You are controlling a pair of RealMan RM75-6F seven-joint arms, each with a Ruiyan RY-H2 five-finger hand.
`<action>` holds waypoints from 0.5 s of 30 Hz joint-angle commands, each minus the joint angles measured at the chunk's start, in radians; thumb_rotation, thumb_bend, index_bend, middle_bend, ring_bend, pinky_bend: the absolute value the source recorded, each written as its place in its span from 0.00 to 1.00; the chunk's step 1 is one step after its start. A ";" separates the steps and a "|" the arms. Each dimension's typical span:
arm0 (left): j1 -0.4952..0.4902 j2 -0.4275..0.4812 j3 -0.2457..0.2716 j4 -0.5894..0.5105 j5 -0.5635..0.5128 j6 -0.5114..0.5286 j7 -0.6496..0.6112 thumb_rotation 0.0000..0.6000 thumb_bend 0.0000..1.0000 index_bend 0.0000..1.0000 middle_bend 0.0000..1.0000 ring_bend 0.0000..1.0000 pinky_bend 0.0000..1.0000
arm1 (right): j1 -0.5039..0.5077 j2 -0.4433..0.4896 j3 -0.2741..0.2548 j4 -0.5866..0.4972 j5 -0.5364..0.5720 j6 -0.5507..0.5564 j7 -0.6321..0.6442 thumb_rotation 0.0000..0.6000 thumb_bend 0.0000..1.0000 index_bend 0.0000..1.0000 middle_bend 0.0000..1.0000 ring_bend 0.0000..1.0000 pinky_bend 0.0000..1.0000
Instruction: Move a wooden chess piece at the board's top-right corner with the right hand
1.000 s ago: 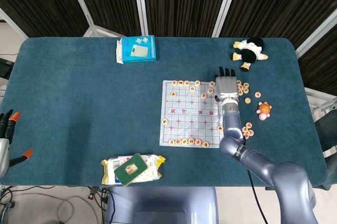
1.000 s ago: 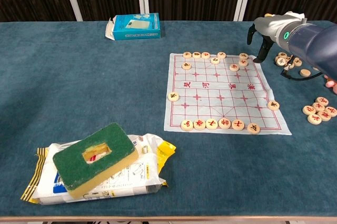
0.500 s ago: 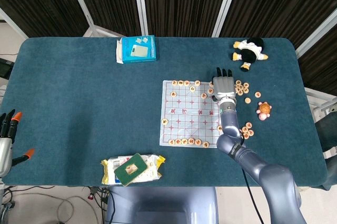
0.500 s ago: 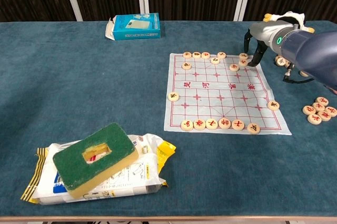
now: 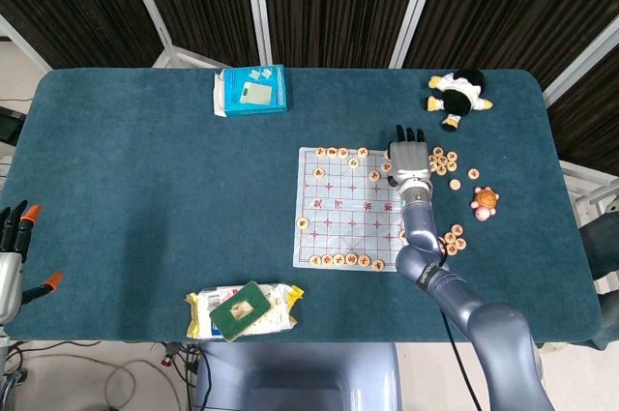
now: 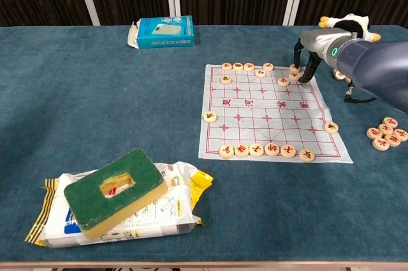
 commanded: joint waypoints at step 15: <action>-0.003 -0.006 -0.001 0.002 -0.002 -0.001 0.010 1.00 0.05 0.01 0.00 0.00 0.05 | 0.023 -0.049 0.033 0.095 -0.028 -0.054 0.018 1.00 0.35 0.43 0.00 0.00 0.02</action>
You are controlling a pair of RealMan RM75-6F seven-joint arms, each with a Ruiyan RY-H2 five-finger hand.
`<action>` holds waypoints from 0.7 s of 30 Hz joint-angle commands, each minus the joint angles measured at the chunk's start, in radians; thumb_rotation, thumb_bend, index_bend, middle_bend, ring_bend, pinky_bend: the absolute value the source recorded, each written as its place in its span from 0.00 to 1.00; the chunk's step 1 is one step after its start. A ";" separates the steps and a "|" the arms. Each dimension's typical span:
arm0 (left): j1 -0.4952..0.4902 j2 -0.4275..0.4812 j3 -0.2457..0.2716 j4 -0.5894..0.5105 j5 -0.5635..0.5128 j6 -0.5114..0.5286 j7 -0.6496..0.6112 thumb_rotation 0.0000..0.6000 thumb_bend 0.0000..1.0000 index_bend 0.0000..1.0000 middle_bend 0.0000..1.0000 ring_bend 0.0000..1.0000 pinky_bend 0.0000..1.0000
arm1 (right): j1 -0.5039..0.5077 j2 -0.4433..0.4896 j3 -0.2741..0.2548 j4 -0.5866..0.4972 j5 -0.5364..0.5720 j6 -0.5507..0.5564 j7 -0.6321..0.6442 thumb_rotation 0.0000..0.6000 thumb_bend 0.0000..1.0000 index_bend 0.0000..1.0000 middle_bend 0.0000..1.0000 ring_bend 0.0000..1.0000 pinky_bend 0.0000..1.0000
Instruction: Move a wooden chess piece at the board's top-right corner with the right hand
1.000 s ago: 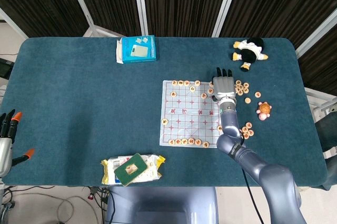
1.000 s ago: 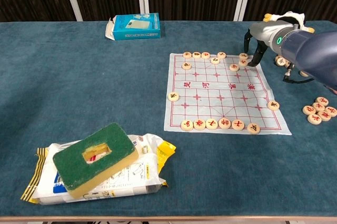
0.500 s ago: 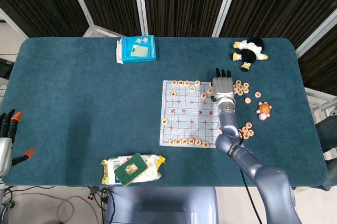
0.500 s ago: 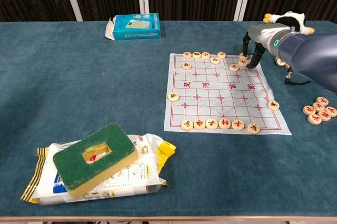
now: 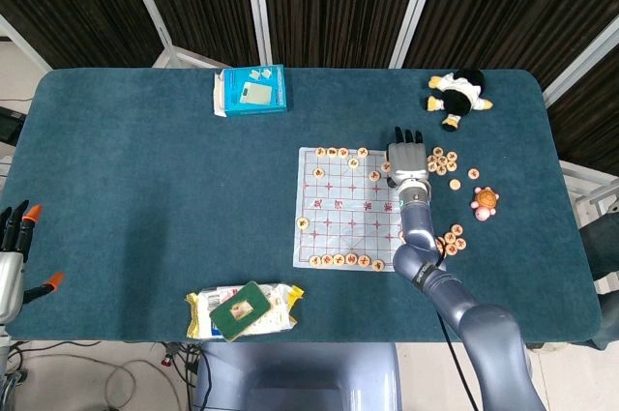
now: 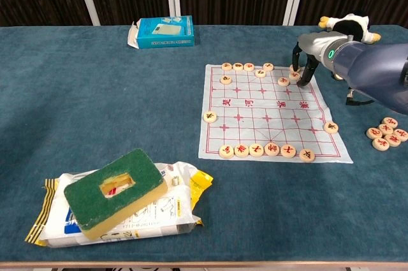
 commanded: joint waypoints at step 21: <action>-0.001 -0.001 -0.002 0.000 -0.006 0.001 0.003 1.00 0.05 0.01 0.00 0.00 0.05 | 0.030 -0.037 0.051 0.086 -0.037 -0.045 0.010 1.00 0.35 0.45 0.00 0.00 0.02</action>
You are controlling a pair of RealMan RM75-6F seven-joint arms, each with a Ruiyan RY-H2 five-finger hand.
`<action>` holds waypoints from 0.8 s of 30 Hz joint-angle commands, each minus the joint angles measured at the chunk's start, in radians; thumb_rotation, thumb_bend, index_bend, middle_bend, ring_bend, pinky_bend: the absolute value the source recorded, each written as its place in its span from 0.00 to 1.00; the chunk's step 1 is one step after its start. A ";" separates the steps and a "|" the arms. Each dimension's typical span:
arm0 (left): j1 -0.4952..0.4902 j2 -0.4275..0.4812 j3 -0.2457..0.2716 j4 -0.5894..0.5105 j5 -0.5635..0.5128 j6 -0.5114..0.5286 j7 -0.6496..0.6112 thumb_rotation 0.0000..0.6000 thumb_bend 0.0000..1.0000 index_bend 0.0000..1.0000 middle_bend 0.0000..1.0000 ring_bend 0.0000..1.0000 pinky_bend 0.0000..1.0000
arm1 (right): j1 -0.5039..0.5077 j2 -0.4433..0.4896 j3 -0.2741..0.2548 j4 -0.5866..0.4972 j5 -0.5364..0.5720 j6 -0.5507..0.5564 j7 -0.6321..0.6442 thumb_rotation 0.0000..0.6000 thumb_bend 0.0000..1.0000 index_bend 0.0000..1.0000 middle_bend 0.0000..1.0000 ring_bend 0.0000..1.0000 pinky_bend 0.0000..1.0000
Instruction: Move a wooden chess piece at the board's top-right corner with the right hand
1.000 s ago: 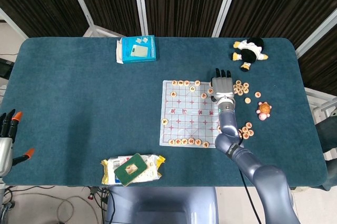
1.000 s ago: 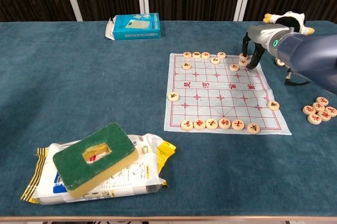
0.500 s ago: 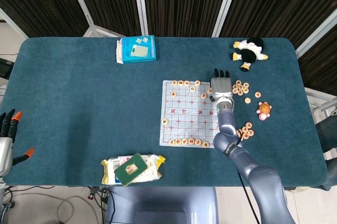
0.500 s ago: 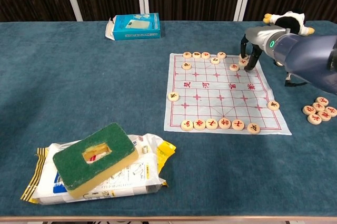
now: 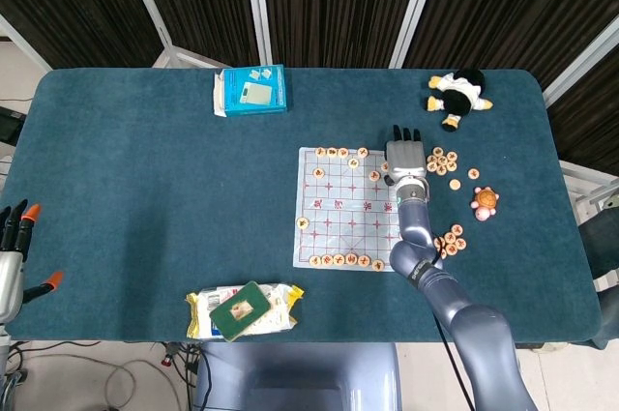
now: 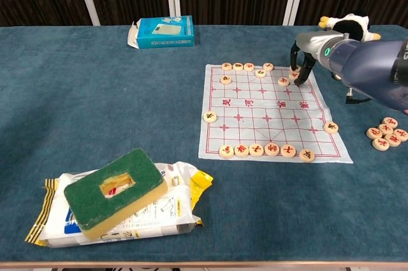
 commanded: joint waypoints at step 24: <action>-0.002 -0.005 0.002 0.000 0.001 -0.002 0.009 1.00 0.05 0.01 0.00 0.00 0.05 | 0.004 -0.011 0.038 0.038 -0.016 -0.038 -0.007 1.00 0.35 0.45 0.00 0.00 0.02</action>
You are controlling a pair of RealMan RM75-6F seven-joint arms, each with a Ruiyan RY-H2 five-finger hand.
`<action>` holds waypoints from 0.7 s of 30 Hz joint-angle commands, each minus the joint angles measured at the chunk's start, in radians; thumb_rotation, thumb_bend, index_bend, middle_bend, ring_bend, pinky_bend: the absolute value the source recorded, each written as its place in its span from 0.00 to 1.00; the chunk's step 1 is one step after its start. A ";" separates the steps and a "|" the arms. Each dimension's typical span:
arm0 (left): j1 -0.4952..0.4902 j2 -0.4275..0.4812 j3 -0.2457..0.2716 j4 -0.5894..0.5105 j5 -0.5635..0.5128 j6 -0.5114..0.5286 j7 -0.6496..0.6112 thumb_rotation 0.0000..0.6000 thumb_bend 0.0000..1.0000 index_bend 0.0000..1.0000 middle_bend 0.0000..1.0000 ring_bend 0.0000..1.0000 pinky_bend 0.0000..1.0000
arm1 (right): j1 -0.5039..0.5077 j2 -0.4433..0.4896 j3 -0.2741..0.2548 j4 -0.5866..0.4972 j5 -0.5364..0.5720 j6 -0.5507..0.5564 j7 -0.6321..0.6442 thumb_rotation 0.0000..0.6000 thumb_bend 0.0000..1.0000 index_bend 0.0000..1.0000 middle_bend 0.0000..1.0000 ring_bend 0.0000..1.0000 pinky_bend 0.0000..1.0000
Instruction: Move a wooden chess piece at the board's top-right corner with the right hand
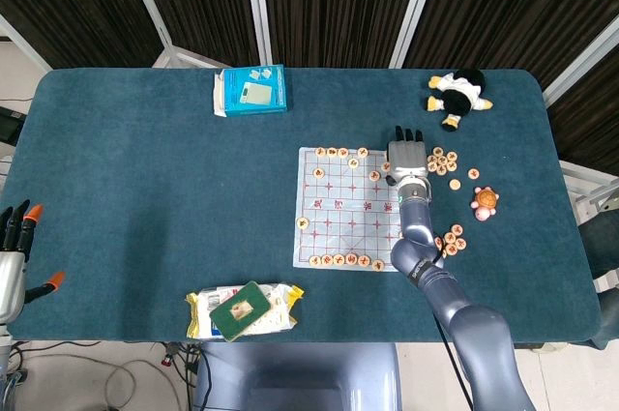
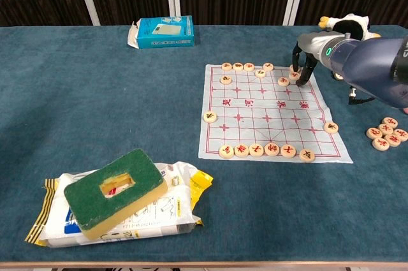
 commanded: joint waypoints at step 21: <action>-0.001 -0.001 0.001 -0.001 0.000 -0.002 0.003 1.00 0.05 0.01 0.00 0.00 0.05 | 0.006 -0.009 0.019 0.015 -0.014 -0.010 0.003 1.00 0.34 0.48 0.00 0.00 0.02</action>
